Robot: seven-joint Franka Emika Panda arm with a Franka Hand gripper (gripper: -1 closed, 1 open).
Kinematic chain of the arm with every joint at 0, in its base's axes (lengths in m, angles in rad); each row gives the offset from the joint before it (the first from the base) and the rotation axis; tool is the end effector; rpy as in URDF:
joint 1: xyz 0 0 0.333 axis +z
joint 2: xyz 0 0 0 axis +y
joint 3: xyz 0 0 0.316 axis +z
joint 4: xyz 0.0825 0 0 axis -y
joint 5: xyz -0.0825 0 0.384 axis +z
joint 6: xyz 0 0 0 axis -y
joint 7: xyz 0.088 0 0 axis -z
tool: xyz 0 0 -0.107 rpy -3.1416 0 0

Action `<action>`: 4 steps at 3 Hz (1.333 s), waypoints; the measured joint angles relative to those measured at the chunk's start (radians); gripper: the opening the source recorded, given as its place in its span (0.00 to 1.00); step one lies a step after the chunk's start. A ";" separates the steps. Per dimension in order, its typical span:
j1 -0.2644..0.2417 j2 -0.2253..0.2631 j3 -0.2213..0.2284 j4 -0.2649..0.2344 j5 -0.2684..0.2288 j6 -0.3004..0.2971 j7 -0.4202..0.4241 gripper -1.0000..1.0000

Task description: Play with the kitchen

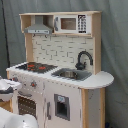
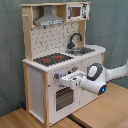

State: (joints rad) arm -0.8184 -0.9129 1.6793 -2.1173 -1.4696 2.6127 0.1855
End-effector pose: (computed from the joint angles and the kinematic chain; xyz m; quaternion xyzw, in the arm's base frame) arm 0.3144 0.4920 0.3388 0.2471 0.6500 0.2870 0.6589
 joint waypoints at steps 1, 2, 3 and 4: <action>-0.061 -0.004 0.034 0.061 0.000 0.045 -0.017 1.00; -0.126 -0.008 0.064 0.126 0.000 0.065 -0.035 1.00; -0.136 -0.008 0.069 0.137 0.000 0.069 -0.035 1.00; -0.136 -0.008 0.069 0.138 0.000 0.069 -0.035 0.00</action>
State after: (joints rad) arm -0.9548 -0.9207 1.7483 -1.9794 -1.4696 2.6818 0.1504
